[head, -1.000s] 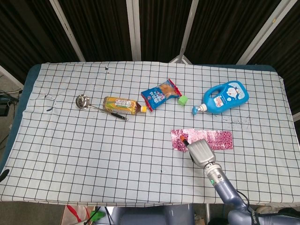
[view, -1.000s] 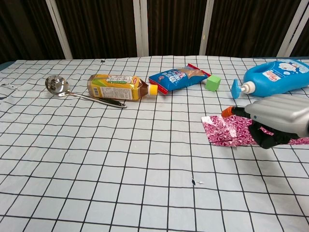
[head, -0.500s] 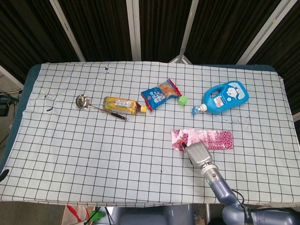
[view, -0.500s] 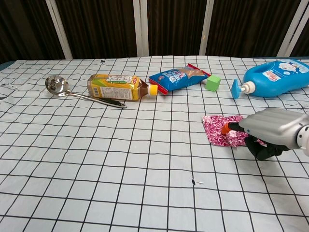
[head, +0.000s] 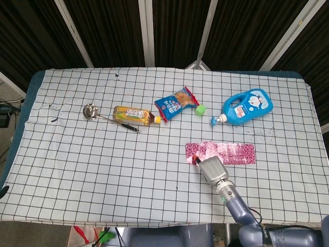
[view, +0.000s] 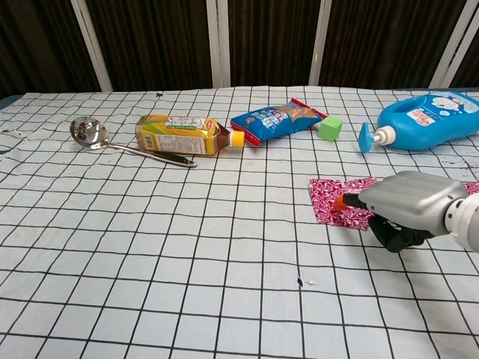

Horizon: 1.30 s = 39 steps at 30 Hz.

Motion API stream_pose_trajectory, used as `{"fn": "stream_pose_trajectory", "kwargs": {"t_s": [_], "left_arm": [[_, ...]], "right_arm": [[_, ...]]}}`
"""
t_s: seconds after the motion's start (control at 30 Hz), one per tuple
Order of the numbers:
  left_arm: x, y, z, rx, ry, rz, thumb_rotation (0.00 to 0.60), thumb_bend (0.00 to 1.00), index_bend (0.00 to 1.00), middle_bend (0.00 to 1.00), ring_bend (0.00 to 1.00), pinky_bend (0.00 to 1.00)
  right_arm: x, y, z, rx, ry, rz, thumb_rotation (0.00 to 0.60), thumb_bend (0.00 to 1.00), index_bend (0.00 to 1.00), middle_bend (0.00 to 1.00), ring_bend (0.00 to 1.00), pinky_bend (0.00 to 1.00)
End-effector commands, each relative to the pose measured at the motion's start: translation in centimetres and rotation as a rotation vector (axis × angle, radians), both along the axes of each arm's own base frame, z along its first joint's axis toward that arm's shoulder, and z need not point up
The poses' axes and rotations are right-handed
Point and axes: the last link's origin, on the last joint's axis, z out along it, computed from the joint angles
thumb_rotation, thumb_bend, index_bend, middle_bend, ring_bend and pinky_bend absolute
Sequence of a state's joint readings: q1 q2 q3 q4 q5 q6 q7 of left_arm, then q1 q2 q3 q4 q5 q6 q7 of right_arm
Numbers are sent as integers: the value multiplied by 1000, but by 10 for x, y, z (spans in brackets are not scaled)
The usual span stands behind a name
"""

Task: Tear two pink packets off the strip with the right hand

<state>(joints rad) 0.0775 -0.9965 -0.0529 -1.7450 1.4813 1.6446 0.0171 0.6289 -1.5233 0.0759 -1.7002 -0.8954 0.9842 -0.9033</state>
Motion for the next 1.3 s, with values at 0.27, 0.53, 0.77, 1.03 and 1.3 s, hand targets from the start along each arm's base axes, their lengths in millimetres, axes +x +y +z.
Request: {"fn": "stream_pose_trajectory", "kwargs": {"t_s": [0.27,0.53,0.77,1.03,1.3], "left_arm": [[-1,0,2,3,-6,-1,600,276,163,26,0,85],[-1,-1,4,4,-13,-4,600,276,162,26,0,85],[-3,0,5,4,-20,-4,600,275,162,27,0,85],[-4,0,6,0,-21,-1,600,276,162,27,0,84],[-3,0,4,-2,-15,-4,600,276,162,27,0,84]], "right_arm": [[17,1,-12,17,-7,26,600,887,169,849,849,643],[36,5,-27,44,-10,50,600,887,170,849,849,643],[54,7,-39,57,-26,67,600,887,169,849,849,642],[65,-2,-30,-5,-61,62,600,886,169,849,849,643],[52,-7,-5,-55,-63,30,600,887,169,849,849,643]]}}
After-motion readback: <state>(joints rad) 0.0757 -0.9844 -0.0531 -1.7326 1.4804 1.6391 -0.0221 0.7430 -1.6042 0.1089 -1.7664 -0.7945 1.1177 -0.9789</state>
